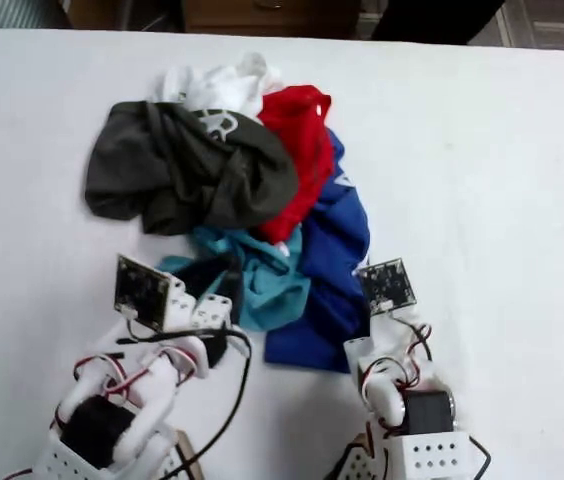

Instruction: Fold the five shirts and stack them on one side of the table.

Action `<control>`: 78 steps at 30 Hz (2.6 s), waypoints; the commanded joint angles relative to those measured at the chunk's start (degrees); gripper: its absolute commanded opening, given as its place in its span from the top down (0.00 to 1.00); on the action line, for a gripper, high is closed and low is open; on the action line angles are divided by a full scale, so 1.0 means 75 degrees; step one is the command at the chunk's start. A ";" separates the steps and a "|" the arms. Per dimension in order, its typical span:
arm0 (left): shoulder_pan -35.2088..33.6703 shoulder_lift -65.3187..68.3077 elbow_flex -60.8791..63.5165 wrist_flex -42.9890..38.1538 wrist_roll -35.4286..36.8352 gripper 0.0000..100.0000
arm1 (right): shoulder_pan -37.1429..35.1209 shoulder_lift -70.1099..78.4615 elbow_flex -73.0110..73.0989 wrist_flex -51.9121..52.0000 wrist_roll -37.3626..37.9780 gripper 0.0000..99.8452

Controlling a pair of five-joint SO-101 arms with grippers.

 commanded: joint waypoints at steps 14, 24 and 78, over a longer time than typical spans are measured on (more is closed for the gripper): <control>0.0188 -0.0035 -0.0381 -0.0211 -0.0059 0.97 | -0.0006 -0.0076 0.0070 0.0064 -0.0012 0.81; 0.0176 -0.0035 -0.0287 -0.0164 -0.0844 0.97 | -0.0006 -0.0076 0.0070 0.0064 -0.0012 0.81; 0.0047 -0.0023 -0.1119 0.1196 -0.0938 0.97 | -0.0018 -0.0076 0.0070 0.0064 -0.0012 0.81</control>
